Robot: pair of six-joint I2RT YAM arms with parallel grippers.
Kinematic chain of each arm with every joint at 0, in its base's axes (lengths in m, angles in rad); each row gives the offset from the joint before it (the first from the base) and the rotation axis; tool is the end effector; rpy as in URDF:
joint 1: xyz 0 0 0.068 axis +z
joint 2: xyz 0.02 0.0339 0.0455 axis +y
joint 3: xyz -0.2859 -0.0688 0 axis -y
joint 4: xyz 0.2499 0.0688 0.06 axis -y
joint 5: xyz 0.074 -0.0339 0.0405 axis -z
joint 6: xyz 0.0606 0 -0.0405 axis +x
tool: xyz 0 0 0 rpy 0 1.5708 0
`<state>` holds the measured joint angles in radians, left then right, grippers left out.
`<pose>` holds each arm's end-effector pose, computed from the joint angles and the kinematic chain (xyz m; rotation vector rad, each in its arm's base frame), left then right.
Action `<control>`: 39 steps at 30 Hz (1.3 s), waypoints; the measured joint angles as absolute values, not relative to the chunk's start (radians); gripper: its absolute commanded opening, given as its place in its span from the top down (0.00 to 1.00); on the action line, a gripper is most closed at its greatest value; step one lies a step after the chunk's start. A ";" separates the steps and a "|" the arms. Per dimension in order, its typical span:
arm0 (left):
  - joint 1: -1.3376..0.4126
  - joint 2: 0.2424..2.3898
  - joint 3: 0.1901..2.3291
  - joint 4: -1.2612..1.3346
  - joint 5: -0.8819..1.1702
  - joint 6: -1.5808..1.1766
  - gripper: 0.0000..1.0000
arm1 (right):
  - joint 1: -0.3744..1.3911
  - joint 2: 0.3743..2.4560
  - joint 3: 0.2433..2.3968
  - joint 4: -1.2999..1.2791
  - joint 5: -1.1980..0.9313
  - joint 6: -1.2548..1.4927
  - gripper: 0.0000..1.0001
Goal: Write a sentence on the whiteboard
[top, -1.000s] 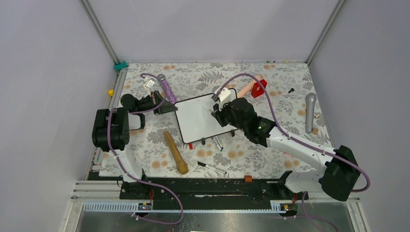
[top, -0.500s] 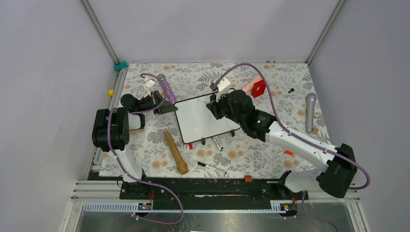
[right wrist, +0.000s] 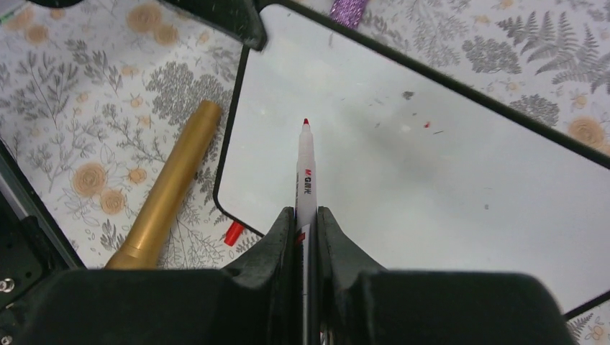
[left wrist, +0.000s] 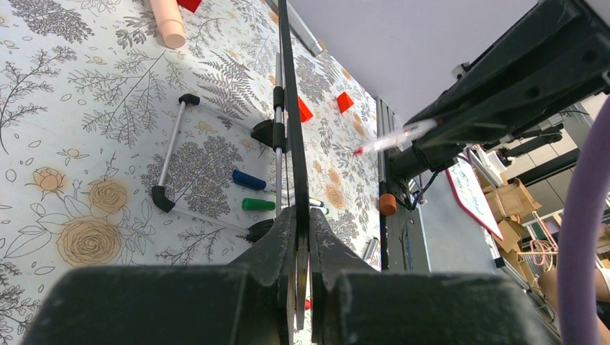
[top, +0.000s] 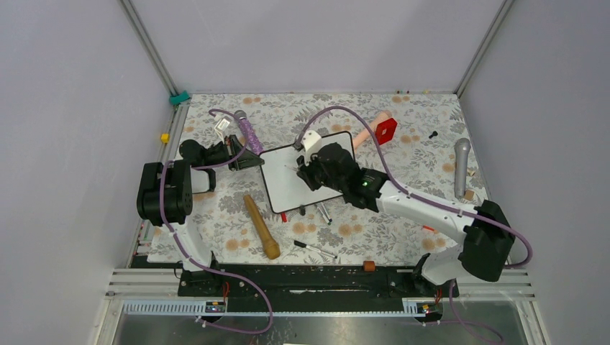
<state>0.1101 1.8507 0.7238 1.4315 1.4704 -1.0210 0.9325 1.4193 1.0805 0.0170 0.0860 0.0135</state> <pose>0.3415 -0.0229 0.2124 0.5701 1.7001 -1.5949 0.2187 0.2860 0.3272 -0.8023 1.7564 0.5598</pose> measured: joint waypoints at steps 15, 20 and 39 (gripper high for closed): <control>0.106 1.841 0.723 1.431 1.470 -1.020 1.00 | 1.053 1.560 1.295 -0.140 0.249 -0.059 1.00; 0.105 1.841 0.723 1.431 1.470 -1.018 1.00 | 1.067 1.591 1.327 -0.147 0.317 -0.080 1.00; 0.104 1.841 0.722 1.431 1.470 -1.017 1.00 | 1.130 1.658 1.361 -0.121 0.450 -0.167 1.00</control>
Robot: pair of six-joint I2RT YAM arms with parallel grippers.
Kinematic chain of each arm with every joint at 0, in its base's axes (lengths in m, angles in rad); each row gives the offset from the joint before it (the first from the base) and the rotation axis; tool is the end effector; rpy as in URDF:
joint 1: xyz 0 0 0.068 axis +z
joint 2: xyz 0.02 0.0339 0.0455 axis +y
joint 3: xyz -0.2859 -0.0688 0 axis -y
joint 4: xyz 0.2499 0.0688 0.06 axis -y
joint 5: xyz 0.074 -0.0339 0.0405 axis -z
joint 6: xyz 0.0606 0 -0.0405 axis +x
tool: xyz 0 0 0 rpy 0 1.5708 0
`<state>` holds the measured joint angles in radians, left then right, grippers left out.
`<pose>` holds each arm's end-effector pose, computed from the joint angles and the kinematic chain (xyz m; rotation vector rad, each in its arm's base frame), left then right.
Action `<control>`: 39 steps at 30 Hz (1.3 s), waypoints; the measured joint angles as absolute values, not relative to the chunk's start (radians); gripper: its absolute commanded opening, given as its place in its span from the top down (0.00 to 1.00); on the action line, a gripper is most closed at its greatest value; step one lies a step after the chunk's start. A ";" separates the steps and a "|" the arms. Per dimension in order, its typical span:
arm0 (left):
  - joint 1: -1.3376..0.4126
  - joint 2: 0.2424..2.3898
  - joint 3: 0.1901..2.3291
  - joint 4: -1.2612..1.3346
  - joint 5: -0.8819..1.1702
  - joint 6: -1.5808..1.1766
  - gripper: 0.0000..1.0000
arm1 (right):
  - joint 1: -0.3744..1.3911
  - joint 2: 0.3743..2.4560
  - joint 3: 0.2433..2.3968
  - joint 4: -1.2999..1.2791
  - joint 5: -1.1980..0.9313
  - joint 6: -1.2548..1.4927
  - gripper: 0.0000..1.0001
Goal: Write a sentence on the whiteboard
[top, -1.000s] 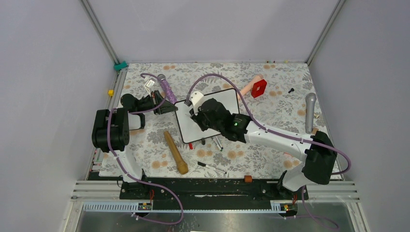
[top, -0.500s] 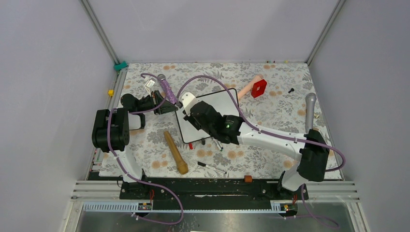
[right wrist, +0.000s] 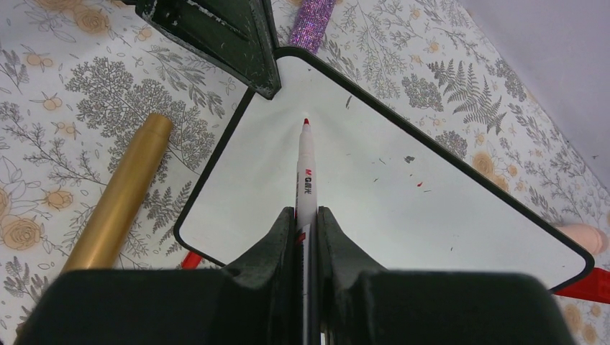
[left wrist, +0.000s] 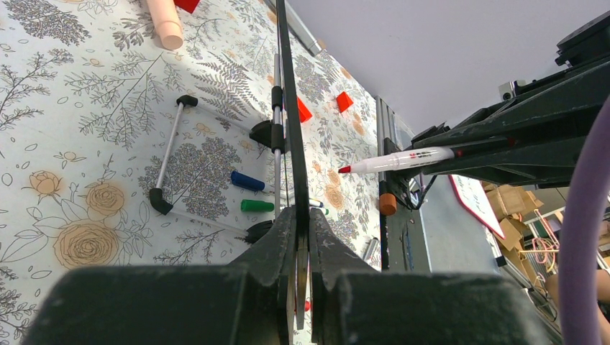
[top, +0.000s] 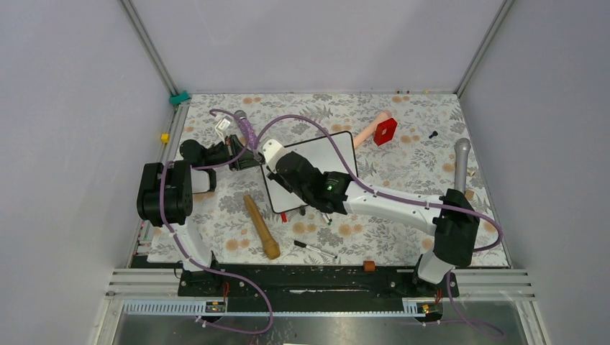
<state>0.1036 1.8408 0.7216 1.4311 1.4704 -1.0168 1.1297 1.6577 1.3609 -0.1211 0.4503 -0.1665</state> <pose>0.3399 -0.0253 0.2150 0.5849 1.6930 -1.5920 0.2027 0.3675 0.3304 -0.9352 1.7106 0.1892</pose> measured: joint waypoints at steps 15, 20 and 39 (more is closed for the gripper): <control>0.103 1.840 0.720 1.431 1.470 -1.017 1.00 | 1.132 1.672 1.382 -0.076 0.456 -0.224 1.00; 0.102 1.840 0.720 1.431 1.470 -1.017 1.00 | 1.132 1.682 1.382 -0.075 0.455 -0.231 1.00; 0.101 1.839 0.719 1.431 1.470 -1.016 1.00 | 1.133 1.737 1.383 -0.061 0.484 -0.252 1.00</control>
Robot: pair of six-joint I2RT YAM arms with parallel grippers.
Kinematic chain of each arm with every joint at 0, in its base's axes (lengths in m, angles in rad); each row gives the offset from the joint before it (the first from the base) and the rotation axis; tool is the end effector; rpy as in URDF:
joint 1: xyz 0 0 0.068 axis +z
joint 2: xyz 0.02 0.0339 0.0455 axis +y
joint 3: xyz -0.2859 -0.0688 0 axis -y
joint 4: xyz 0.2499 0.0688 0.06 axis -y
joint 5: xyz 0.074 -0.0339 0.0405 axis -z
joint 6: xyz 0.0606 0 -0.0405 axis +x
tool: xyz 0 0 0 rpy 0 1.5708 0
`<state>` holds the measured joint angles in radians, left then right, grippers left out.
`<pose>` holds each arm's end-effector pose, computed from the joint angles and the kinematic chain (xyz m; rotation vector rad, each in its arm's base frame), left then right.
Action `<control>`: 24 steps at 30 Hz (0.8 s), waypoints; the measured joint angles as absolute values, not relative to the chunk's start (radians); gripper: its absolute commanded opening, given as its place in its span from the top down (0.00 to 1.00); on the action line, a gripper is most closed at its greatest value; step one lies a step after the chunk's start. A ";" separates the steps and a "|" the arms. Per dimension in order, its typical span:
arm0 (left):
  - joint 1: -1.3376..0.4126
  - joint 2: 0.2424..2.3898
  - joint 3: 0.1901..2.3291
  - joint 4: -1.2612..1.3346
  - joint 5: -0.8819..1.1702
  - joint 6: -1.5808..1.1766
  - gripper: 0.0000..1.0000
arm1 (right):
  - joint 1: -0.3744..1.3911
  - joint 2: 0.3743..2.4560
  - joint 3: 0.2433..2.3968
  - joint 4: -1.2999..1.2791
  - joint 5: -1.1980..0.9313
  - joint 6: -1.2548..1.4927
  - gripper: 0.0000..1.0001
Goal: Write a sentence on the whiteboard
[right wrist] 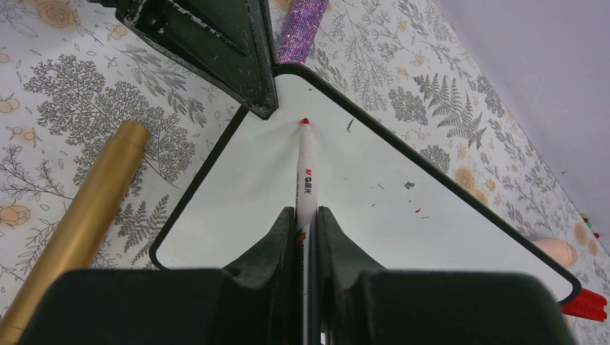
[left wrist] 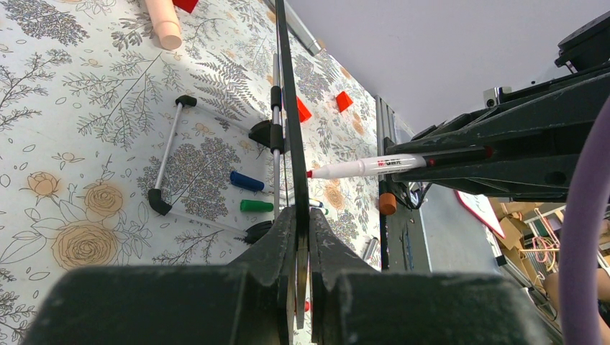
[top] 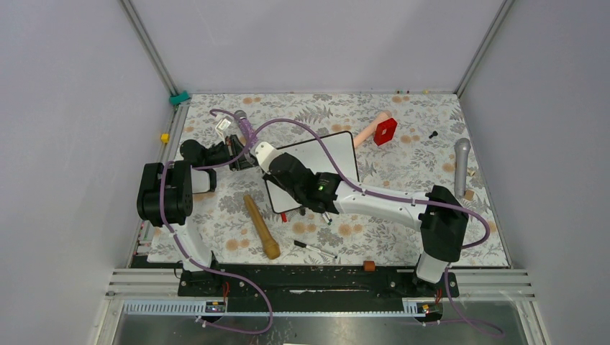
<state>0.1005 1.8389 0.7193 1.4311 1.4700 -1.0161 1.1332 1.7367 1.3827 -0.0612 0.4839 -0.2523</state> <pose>0.3393 -0.0264 0.2150 0.5876 1.6926 -1.5938 0.2117 0.3859 0.3136 -0.9847 1.6684 0.1047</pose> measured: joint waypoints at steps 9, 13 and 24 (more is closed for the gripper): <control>0.099 1.839 0.719 1.431 1.470 -1.013 1.00 | 1.134 1.736 1.383 -0.051 0.514 -0.266 1.00; 0.099 1.839 0.719 1.431 1.470 -1.013 1.00 | 1.134 1.737 1.383 -0.049 0.515 -0.266 1.00; 0.099 1.839 0.719 1.431 1.470 -1.013 1.00 | 1.134 1.744 1.393 -0.049 0.512 -0.266 1.00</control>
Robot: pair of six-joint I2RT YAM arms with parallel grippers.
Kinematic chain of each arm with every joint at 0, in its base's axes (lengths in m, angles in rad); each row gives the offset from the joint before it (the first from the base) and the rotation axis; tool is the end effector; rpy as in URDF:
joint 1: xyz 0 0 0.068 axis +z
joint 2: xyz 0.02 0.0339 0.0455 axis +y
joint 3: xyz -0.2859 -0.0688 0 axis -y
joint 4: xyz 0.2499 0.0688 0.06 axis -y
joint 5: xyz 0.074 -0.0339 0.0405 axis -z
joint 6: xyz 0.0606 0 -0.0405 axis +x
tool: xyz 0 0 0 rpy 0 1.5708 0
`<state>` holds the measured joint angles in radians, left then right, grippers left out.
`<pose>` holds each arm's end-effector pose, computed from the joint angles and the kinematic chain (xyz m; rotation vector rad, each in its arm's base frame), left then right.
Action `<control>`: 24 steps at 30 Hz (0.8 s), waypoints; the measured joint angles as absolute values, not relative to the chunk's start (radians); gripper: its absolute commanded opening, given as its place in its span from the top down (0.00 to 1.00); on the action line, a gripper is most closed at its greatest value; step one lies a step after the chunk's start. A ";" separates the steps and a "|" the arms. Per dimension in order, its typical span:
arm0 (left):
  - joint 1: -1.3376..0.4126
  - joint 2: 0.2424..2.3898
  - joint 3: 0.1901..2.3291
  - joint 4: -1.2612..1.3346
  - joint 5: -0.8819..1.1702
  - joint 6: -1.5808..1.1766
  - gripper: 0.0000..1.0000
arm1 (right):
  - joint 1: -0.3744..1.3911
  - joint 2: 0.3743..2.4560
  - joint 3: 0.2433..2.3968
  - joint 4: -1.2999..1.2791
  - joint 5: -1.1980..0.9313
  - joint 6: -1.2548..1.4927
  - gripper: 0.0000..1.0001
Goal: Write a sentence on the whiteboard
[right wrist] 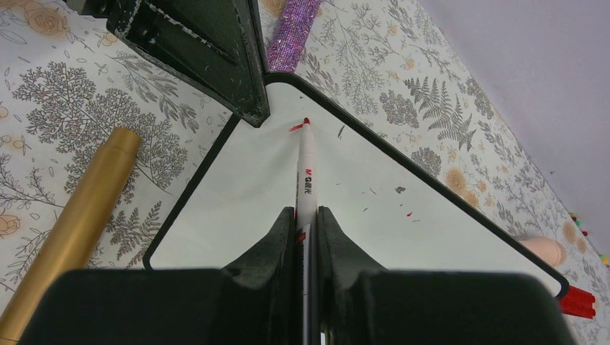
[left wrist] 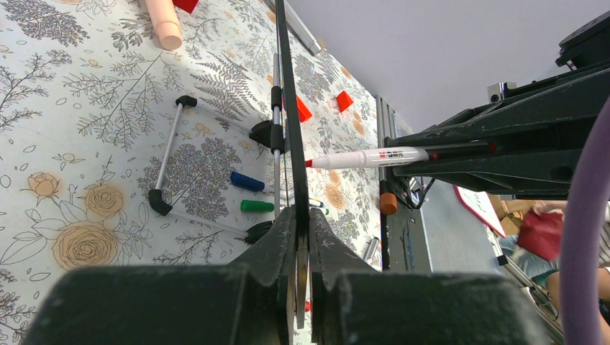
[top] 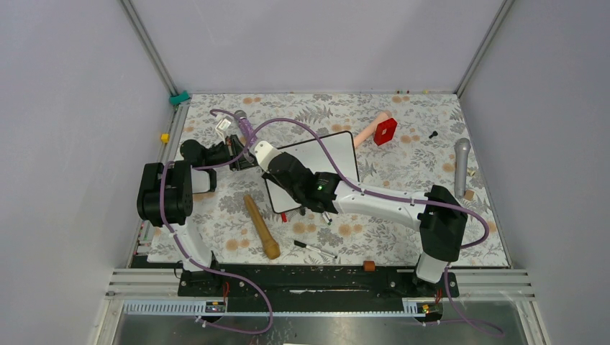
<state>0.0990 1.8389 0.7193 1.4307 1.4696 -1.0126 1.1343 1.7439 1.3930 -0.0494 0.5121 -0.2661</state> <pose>0.3393 -0.0269 0.2150 0.5909 1.6908 -1.5924 0.2135 0.3874 0.3161 -0.9671 1.6565 0.0779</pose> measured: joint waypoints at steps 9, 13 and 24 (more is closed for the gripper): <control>0.099 1.839 0.719 1.431 1.470 -1.012 1.00 | 1.135 1.744 1.394 -0.065 0.488 -0.266 1.00; 0.099 1.839 0.719 1.431 1.470 -1.011 1.00 | 1.136 1.744 1.394 -0.078 0.468 -0.266 1.00; 0.099 1.839 0.719 1.431 1.470 -1.010 1.00 | 1.137 1.744 1.394 -0.081 0.477 -0.270 1.00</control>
<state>0.0990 1.8385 0.7193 1.4307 1.4700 -1.0096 1.1370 1.7439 1.3937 -0.0807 0.4767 -0.2703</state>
